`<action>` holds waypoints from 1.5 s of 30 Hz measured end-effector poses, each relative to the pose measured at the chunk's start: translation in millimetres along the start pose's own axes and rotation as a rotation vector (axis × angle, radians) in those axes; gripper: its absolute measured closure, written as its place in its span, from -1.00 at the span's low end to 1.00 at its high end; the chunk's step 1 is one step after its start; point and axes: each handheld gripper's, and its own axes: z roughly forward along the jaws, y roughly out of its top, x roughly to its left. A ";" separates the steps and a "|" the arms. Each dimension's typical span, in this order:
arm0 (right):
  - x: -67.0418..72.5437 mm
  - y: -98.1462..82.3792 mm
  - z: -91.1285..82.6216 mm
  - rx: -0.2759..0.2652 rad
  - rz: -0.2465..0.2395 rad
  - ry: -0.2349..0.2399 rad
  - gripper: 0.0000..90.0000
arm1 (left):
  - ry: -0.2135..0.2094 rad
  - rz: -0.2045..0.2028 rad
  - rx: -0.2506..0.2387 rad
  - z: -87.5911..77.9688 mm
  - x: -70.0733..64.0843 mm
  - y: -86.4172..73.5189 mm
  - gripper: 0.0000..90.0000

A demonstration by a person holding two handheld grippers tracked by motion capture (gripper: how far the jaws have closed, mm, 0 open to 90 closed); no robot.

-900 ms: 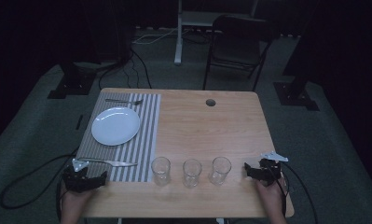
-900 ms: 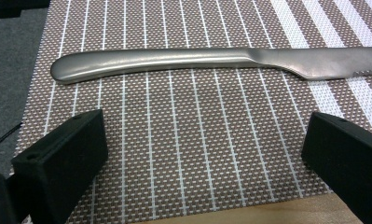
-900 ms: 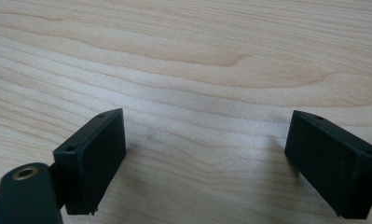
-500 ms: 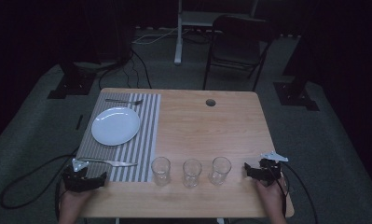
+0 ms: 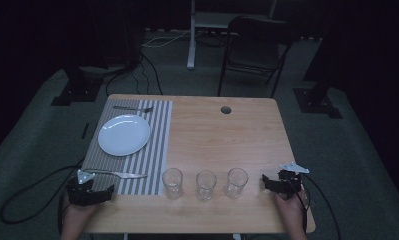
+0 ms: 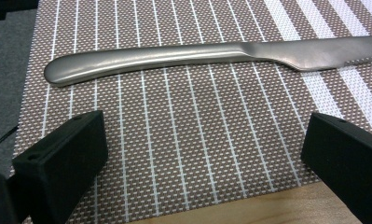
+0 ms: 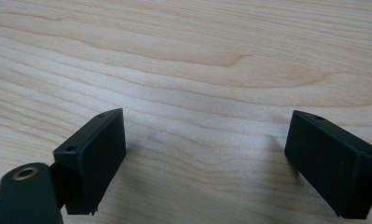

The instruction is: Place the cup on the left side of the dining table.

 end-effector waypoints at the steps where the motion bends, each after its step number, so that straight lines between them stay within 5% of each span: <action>1: 0.0 0.0 0.0 0.000 0.000 0.000 -0.73 | 0.000 0.005 0.002 -0.2 0.1 0.0 -0.98; 24: 0.0 0.0 0.0 0.000 0.000 0.000 -0.73 | -0.098 0.054 -0.023 -9.6 -7.8 1.0 -0.97; 45: 0.0 0.0 0.0 0.000 0.001 0.000 -0.73 | -0.176 0.156 -0.038 -10.8 -39.2 10.8 -0.97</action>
